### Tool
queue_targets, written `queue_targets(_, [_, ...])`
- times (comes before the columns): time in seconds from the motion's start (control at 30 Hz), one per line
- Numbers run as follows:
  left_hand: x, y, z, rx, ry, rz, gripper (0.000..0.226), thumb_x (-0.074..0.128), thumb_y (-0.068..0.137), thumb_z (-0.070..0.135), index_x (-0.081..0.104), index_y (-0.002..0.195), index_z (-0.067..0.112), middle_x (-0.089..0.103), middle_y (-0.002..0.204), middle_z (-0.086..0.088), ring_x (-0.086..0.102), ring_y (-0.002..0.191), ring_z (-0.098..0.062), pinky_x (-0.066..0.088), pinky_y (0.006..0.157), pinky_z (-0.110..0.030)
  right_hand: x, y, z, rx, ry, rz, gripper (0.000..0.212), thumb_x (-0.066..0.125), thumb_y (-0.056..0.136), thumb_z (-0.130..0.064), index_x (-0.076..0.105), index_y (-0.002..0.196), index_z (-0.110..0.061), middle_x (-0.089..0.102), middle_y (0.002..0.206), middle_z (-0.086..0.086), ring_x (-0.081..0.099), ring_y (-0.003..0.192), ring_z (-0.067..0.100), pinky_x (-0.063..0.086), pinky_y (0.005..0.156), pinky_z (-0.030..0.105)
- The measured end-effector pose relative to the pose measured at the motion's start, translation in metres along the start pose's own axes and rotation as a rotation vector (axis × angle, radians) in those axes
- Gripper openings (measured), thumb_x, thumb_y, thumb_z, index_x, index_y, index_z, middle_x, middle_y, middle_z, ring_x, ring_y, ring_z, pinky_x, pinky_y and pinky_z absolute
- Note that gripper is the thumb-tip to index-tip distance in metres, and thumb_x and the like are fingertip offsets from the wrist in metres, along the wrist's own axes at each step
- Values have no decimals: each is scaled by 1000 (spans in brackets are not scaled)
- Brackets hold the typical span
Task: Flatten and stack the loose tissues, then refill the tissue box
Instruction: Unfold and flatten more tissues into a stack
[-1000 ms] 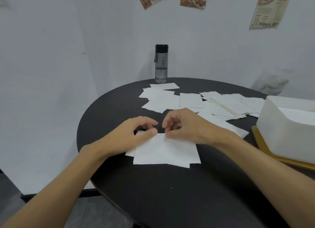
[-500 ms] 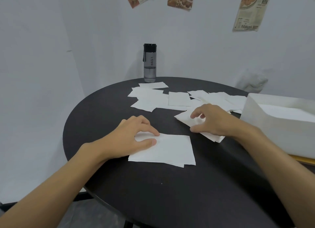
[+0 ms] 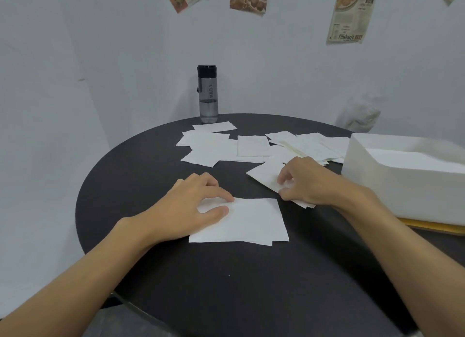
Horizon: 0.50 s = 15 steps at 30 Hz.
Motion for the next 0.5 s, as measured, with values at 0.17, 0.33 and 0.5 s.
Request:
queue_targets(0.17, [-1,0,2,2,4,7,40,35,82,73,54,116,65,43,117,30,43,115,-6,33,100,-28,-1,-3,-6,-14,-51,14,14,65,84,-13,71,96,-8,70,93,8,65,84,22,47,57,21])
queue_targets(0.33, [-12,14,16,39,18,-22,30,48,90,53,67,113,47,53,114,24,47,112,2,35,103,-32,2,2,-6,-37,-67,46,13,61,79,-6,69,79,5,70,79,23,52,59,24,40,53,27])
queue_targets(0.5, [-14,63,31,126,88,107,33,64,95,34,63,127,34,56,122,14,51,113,-11,41,102,-38,1,0,-3,-62,-28,47,10,64,82,-10,68,78,-2,68,89,11,53,61,15,43,55,24])
Point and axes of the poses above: each hand's wrist, its own y-axis towards the middle knuckle, its own x-axis out of the palm, z = x × y, the point moved 2 cm from there along y, towards the middle knuckle
